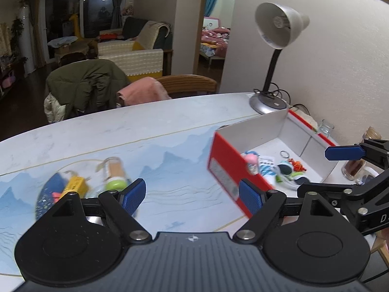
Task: Organize rigid objects
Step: 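Withdraw both tools from the shoebox back toward the pile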
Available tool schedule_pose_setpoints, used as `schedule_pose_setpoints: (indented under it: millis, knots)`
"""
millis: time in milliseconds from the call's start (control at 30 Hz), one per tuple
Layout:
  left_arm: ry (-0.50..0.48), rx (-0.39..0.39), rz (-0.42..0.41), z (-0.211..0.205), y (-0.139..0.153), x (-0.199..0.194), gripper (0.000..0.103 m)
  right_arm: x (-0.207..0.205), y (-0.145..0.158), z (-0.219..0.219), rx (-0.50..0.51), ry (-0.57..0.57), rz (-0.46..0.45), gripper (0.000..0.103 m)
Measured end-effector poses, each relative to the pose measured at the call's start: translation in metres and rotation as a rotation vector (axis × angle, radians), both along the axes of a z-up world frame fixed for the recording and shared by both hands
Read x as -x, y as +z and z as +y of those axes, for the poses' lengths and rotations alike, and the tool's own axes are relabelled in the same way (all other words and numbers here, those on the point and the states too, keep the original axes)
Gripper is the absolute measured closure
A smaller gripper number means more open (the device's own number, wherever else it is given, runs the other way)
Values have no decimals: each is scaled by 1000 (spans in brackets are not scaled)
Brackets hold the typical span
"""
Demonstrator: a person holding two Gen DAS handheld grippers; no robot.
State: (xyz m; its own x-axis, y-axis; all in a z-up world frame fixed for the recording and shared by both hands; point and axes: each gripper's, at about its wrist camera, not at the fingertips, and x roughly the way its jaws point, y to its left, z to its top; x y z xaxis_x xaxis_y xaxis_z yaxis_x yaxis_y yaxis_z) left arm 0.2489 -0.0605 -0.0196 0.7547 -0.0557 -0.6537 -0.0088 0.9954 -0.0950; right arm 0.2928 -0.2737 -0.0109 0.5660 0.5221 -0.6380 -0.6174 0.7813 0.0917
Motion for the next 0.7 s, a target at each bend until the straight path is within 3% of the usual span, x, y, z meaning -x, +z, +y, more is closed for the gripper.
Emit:
schedule_pose_setpoints:
  millis: [233, 500, 700]
  knots:
    - [44, 3, -8, 40, -6, 17, 4, 17, -2, 37, 9, 30, 14, 1]
    - [46, 41, -31, 83, -20, 36, 3, 30, -9, 75, 27, 53, 30, 1]
    - [82, 24, -29, 112, -34, 48, 0, 34, -19, 101, 41, 59, 54, 1]
